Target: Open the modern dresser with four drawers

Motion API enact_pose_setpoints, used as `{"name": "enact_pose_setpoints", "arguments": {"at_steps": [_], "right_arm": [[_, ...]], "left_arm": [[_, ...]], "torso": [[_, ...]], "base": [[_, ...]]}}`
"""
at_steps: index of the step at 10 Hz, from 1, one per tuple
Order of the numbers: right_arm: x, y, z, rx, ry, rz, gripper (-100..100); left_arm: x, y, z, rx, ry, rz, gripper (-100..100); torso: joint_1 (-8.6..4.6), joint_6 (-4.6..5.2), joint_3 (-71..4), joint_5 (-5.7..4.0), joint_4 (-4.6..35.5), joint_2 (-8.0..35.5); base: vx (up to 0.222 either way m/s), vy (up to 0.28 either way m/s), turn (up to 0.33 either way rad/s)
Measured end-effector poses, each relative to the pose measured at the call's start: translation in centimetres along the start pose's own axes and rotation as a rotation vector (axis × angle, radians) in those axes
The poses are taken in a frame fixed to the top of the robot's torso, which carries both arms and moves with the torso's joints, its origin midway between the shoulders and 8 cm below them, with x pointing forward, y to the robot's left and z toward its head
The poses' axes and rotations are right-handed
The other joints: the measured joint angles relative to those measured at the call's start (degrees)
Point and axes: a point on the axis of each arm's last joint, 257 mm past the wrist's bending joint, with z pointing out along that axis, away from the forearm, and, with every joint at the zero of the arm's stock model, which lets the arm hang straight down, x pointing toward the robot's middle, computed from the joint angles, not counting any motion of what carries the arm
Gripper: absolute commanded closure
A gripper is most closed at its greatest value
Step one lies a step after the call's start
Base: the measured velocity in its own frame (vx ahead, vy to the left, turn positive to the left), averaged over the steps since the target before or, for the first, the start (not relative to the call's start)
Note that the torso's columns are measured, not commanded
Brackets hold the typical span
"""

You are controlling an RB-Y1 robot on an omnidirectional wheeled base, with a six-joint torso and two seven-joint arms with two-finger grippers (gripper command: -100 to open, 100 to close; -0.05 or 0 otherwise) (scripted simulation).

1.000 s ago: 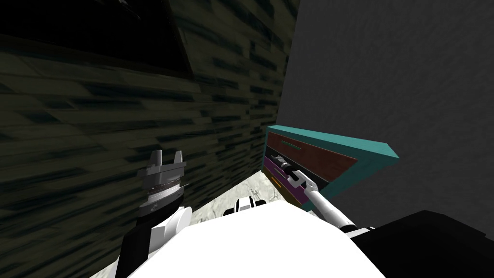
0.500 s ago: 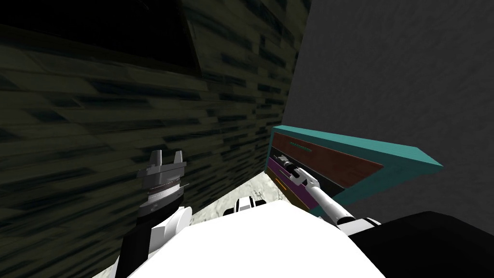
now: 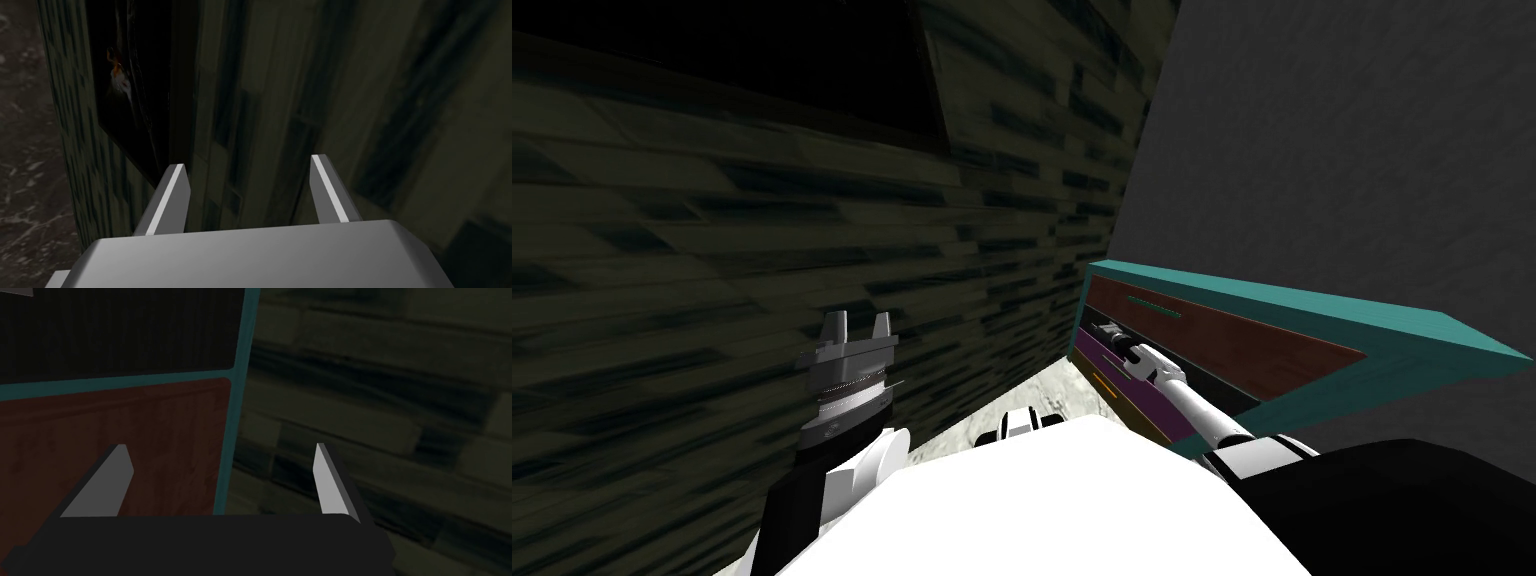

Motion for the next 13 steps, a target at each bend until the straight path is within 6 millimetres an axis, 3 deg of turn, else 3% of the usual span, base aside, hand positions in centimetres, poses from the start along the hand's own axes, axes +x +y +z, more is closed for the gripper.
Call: {"name": "enact_pose_setpoints", "arguments": {"at_steps": [3, 5, 9, 13], "right_arm": [[0.6, -3.1, 0.6, 0.073, 0.043, -0.078, -100], [1.2, -6.2, 0.8, 0.129, 0.079, -0.140, -100], [1.0, -14.9, -0.4, 0.294, 0.173, -0.305, -100], [0.8, -19.7, -1.6, 0.387, 0.232, -0.382, -100]], "left_arm": [[0.0, 0.0, 0.0, 0.000, 0.000, 0.000, 0], [0.0, 0.0, 0.0, 0.000, 0.000, 0.000, 0], [0.0, 0.0, 0.0, 0.000, 0.000, 0.000, 0], [0.0, 0.0, 0.0, 0.000, 0.000, 0.000, 0]], "torso": [[-0.19, 0.01, 0.0, -0.06, 0.0, 0.0], [0.08, 0.00, 0.0, 0.04, 0.0, -0.1], [-0.01, 0.00, 0.0, 0.00, 0.0, -0.1], [0.08, -0.01, 0.0, 0.02, 0.0, -0.1]], "base": [[0.020, 0.068, 0.011], [0.020, 0.092, 0.010], [0.013, 0.117, 0.002], [-0.003, 0.056, -0.002]]}}
